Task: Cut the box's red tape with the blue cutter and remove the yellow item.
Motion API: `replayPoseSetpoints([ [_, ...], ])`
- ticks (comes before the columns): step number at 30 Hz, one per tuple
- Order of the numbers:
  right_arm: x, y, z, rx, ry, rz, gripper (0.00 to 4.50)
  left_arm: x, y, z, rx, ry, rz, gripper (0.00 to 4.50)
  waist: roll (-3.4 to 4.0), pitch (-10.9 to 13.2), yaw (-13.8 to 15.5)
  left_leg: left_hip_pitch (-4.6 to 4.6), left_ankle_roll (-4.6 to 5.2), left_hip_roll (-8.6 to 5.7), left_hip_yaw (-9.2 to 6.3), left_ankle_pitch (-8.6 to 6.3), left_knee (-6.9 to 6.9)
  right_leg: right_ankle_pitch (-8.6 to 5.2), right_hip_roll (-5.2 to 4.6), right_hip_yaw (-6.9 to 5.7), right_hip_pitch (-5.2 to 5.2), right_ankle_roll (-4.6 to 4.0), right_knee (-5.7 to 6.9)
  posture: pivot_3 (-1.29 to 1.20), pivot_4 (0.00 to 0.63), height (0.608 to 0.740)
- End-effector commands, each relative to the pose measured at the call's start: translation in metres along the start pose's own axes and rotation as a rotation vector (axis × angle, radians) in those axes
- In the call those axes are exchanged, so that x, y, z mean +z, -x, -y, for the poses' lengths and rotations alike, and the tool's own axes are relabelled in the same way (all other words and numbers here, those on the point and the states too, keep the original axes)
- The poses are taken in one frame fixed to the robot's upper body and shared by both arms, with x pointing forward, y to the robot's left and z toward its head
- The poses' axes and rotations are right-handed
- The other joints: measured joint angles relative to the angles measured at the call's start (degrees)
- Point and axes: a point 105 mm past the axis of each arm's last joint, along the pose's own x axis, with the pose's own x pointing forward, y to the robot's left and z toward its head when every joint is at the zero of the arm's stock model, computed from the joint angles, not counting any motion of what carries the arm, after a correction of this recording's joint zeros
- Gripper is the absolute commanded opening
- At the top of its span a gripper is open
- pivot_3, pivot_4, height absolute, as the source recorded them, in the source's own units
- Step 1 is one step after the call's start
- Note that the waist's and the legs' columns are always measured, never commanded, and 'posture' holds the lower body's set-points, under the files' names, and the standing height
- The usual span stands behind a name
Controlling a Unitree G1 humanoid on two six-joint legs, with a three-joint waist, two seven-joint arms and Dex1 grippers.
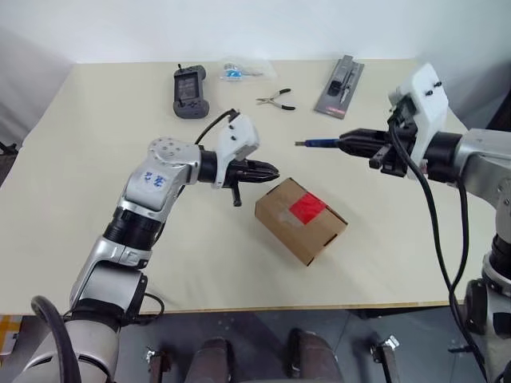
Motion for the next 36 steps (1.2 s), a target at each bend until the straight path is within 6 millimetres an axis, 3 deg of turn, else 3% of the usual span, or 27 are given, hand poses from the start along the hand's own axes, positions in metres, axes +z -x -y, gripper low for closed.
replayPoseSetpoints([
  [1, 0.010, 0.014, 0.001, -0.055, 0.048, 0.032, 0.16, 0.003, -0.013, 0.011, -0.050, 0.034, -0.041, 0.02, -0.01, 0.0, 0.1, 0.00, 0.00, 0.00, 0.00, 0.00, 0.01, 0.00, 0.00, 0.00, 0.00, 0.00, -0.01, 0.00, 0.150, 0.740],
  [7, -0.002, 0.017, -0.010, -0.057, 0.113, -0.046, 0.16, -0.007, -0.029, 0.032, -0.127, 0.082, -0.104, 0.02, -0.04, 0.0, 0.2, -0.02, 0.01, 0.00, -0.01, 0.00, 0.04, 0.00, 0.00, 0.01, 0.00, 0.00, -0.01, 0.00, 0.150, 0.740],
  [16, -0.009, 0.010, -0.022, -0.023, 0.132, -0.063, 0.16, -0.038, -0.038, 0.035, -0.103, 0.113, -0.227, 0.02, -0.05, 0.0, 0.7, -0.03, 0.03, 0.00, 0.00, -0.01, 0.15, 0.00, 0.00, 0.05, 0.01, 0.00, 0.00, 0.00, 0.150, 0.740],
  [24, -0.019, 0.009, -0.031, 0.017, 0.117, -0.084, 0.16, -0.040, -0.037, 0.034, -0.097, 0.142, -0.214, 0.02, -0.05, 0.0, 1.3, -0.03, 0.04, 0.00, 0.02, -0.01, 0.23, 0.00, 0.00, 0.07, 0.01, -0.01, 0.02, 0.00, 0.150, 0.740],
  [31, -0.035, 0.012, -0.025, -0.019, 0.106, -0.136, 0.16, -0.038, -0.037, 0.030, -0.091, 0.140, -0.210, 0.02, -0.05, 0.0, 1.4, -0.02, 0.06, 0.00, 0.04, -0.02, 0.29, 0.00, 0.00, 0.09, 0.03, -0.01, 0.05, 0.00, 0.150, 0.740],
  [36, -0.033, 0.015, -0.022, -0.038, 0.111, -0.125, 0.16, -0.039, -0.038, 0.030, -0.092, 0.141, -0.205, 0.02, -0.05, 0.0, 1.4, -0.02, 0.13, 0.00, 0.03, -0.06, 0.47, 0.00, 0.00, 0.09, 0.13, -0.01, 0.04, 0.00, 0.150, 0.740],
])
